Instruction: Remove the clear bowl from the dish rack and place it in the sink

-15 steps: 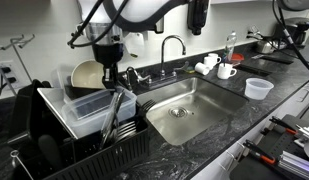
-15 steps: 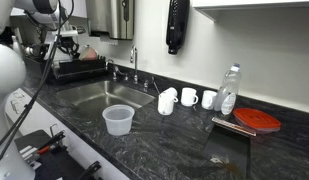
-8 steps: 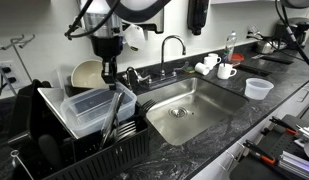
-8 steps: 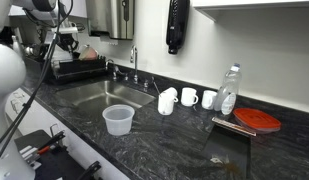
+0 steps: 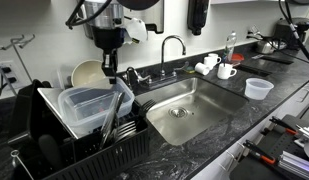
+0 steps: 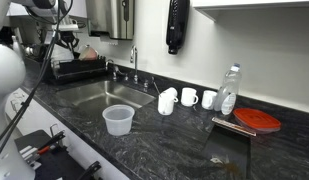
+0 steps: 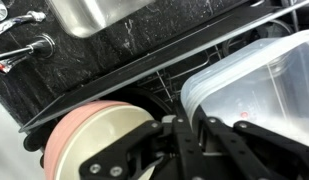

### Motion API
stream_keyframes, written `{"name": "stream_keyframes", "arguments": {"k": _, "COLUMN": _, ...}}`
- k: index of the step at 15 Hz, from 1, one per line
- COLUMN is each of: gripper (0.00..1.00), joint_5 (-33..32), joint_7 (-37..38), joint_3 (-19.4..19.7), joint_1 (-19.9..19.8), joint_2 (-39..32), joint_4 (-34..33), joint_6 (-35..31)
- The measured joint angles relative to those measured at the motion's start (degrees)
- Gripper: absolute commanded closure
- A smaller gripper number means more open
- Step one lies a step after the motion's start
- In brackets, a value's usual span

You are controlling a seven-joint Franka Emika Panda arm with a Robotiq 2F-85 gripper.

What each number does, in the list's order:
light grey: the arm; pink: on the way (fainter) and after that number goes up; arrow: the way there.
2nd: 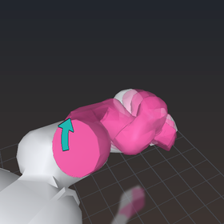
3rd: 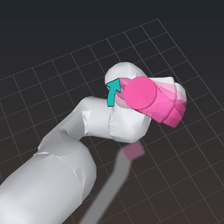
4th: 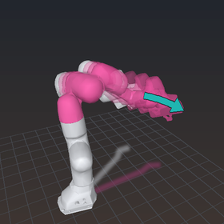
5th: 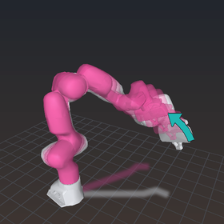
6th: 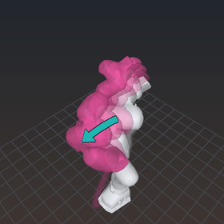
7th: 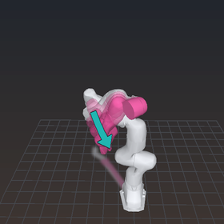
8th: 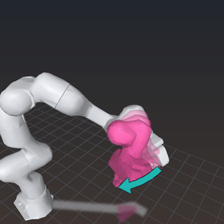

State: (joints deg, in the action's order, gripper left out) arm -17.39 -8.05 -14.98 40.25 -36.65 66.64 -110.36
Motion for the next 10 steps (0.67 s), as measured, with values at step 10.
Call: {"name": "stream_keyframes", "arguments": {"k": 10, "gripper": 0.97, "joint_5": 2.8, "joint_7": 0.8, "joint_3": 0.0, "joint_1": -2.4, "joint_2": 4.0, "joint_4": 0.4, "joint_6": -1.5}}
